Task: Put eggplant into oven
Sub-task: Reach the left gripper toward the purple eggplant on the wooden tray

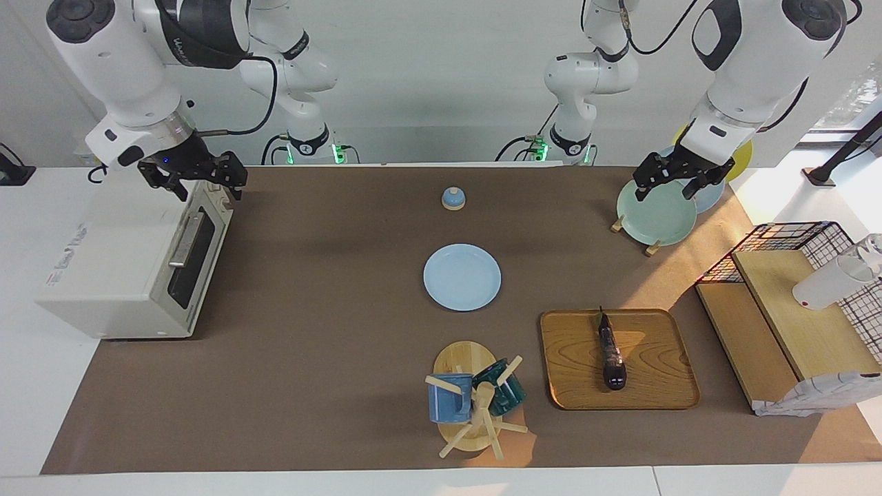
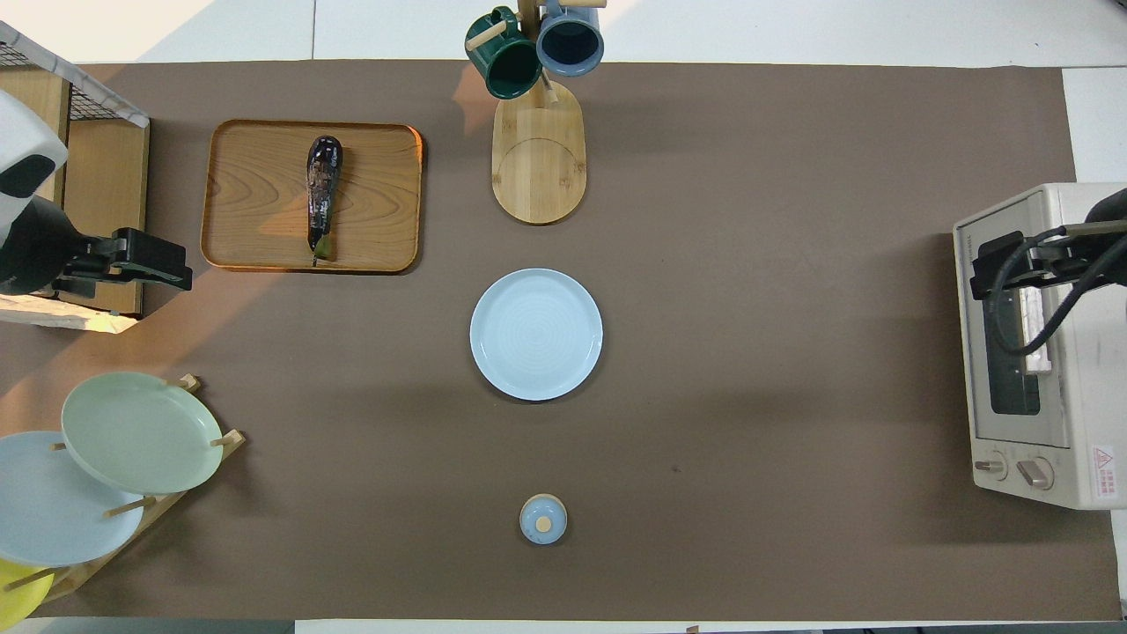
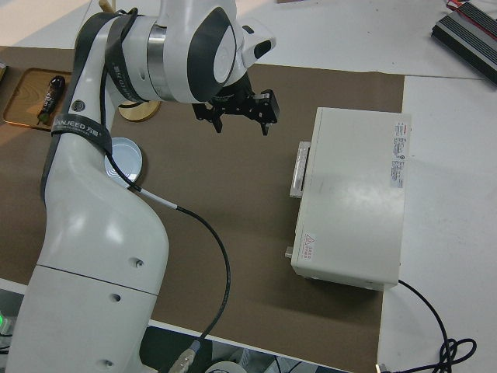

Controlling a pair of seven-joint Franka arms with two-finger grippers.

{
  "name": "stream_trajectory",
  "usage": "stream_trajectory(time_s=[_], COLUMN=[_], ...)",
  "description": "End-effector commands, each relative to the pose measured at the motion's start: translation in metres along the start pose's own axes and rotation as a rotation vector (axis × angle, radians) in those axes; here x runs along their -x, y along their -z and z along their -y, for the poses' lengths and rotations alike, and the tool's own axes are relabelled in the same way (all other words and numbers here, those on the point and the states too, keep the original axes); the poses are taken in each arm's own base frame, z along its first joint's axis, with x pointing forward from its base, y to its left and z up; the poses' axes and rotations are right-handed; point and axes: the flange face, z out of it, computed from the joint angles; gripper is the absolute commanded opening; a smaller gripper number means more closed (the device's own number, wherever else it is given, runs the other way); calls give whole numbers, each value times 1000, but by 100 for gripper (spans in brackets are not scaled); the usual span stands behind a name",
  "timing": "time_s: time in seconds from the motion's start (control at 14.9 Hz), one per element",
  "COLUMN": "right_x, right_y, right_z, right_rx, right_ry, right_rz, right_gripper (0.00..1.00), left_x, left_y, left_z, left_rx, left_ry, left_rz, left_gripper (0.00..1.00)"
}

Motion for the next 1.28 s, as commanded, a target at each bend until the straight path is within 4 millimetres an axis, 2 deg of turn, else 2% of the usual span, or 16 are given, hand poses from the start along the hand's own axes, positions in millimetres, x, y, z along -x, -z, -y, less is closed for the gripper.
stream_trajectory(time_s=[0.0,0.27,0.61,0.81,0.87,1.21], right_x=[5,5,5,5,5,6], right_y=[0,0,0,0,0,0], right_z=[0,0,0,0,-1,-6], right_rx=[-26,-26,-26,-26,-27,-28], right_ry=[-15,-15,-15,-15,-17,-27], right_rz=[-12,-12,-12,-12,-12,-9], right_gripper=[100,100,100,100,100,100], left_x=[2,3,-8,-29,-41,-118], left_y=[2,2,-1,-23,-36,-118], left_z=[0,0,2,-2,-1,-4], left_rx=[-25,-25,-16,-3,-1,17], left_ry=[-3,9,6,0,3,2], left_rz=[-16,-18,-73,-59,-60,-56], left_gripper=[100,100,100,100,100,100])
